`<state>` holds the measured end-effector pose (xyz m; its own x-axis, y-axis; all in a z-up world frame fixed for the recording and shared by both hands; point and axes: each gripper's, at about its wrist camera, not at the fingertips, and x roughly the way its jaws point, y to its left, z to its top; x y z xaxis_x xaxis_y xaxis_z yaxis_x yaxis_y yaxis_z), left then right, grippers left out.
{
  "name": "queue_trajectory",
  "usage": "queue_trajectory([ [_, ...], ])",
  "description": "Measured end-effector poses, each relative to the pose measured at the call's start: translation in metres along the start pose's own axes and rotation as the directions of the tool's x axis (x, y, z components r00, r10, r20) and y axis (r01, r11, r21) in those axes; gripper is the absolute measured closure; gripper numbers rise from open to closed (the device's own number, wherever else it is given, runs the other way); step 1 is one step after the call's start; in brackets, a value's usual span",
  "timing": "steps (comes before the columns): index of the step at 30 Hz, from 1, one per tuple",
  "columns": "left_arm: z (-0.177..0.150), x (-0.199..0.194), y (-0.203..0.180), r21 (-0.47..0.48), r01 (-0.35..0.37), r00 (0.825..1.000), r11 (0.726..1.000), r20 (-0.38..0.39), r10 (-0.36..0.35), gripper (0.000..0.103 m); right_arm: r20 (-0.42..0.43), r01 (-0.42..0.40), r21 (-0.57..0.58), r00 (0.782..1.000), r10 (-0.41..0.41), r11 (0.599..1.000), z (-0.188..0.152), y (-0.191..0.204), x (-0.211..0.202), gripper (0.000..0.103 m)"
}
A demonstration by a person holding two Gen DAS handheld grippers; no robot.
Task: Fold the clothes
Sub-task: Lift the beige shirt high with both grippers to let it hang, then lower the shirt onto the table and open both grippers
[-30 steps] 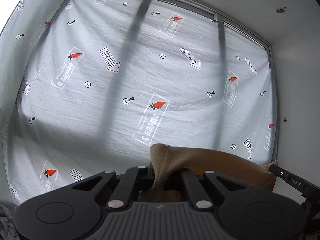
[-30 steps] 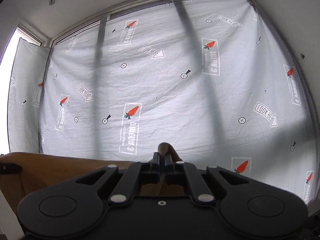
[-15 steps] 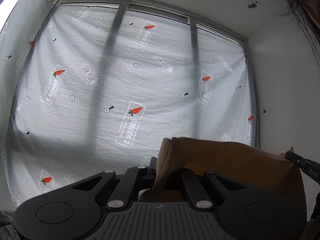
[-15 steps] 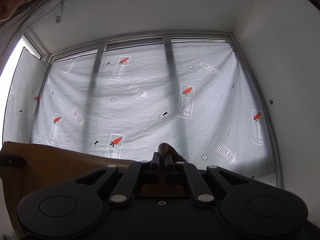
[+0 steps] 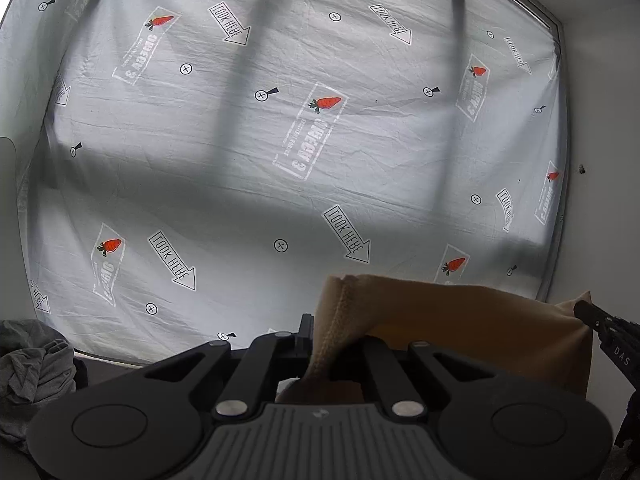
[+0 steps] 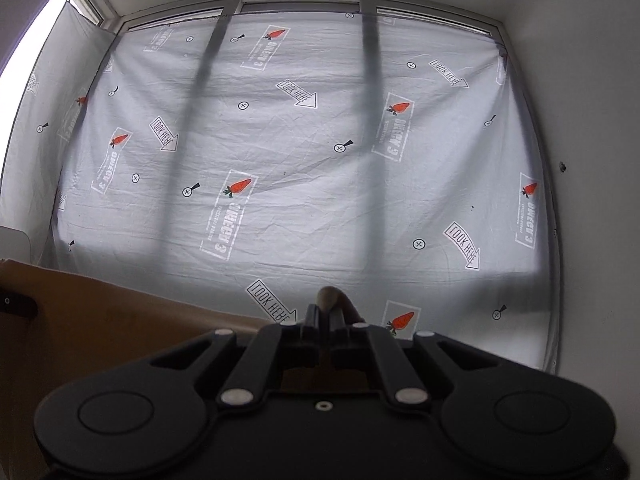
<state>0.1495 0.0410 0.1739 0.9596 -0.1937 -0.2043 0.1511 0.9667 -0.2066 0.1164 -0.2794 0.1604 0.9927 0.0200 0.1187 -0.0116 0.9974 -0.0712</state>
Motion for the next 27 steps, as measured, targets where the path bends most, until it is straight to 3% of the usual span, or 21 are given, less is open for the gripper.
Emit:
queue_trajectory([
  [10, -0.030, 0.151, 0.059, -0.065, -0.041, 0.984, 0.997, -0.173, 0.029, 0.097, -0.177, 0.015, -0.109, 0.984, -0.034, 0.994, -0.080, 0.032, 0.142, 0.098],
  [15, -0.060, 0.250, 0.085, -0.068, -0.091, 0.954, 0.994, -0.294, 0.067, 0.094, -0.304, 0.022, -0.099, 0.951, -0.051, 0.995, -0.130, 0.044, 0.235, 0.098],
  [17, -0.081, 0.296, 0.089, -0.060, -0.126, 0.927, 0.990, -0.363, 0.096, 0.094, -0.354, 0.016, -0.097, 0.934, -0.049, 0.995, -0.152, 0.048, 0.268, 0.098],
  [18, -0.091, 0.314, 0.090, -0.048, -0.142, 0.910, 0.989, -0.399, 0.112, 0.088, -0.389, 0.002, -0.094, 0.920, -0.038, 0.996, -0.167, 0.052, 0.287, 0.098],
  [19, -0.106, 0.338, 0.093, -0.015, -0.186, 0.878, 0.982, -0.452, 0.160, 0.074, -0.433, -0.020, -0.095, 0.901, -0.023, 0.995, -0.185, 0.055, 0.306, 0.097],
  [21, -0.132, 0.366, 0.101, 0.028, -0.256, 0.833, 0.966, -0.500, 0.236, 0.059, -0.543, -0.083, -0.111, 0.840, 0.009, 0.990, -0.232, 0.063, 0.344, 0.087],
  [23, -0.153, 0.378, 0.114, -0.004, -0.290, 0.796, 0.957, -0.556, 0.239, 0.051, -0.620, -0.103, -0.156, 0.785, -0.016, 0.982, -0.269, 0.070, 0.366, 0.079],
  [24, -0.160, 0.378, 0.120, -0.037, -0.298, 0.785, 0.954, -0.578, 0.223, 0.045, -0.648, -0.108, -0.165, 0.761, -0.026, 0.980, -0.282, 0.070, 0.368, 0.079],
  [26, -0.173, 0.369, 0.129, -0.078, -0.311, 0.771, 0.947, -0.604, 0.204, 0.034, -0.678, -0.093, -0.141, 0.735, -0.028, 0.986, -0.285, 0.060, 0.345, 0.058],
  [27, -0.179, 0.363, 0.130, -0.072, -0.318, 0.760, 0.945, -0.615, 0.209, 0.030, -0.692, -0.085, -0.129, 0.721, -0.028, 0.988, -0.286, 0.055, 0.333, 0.053],
])
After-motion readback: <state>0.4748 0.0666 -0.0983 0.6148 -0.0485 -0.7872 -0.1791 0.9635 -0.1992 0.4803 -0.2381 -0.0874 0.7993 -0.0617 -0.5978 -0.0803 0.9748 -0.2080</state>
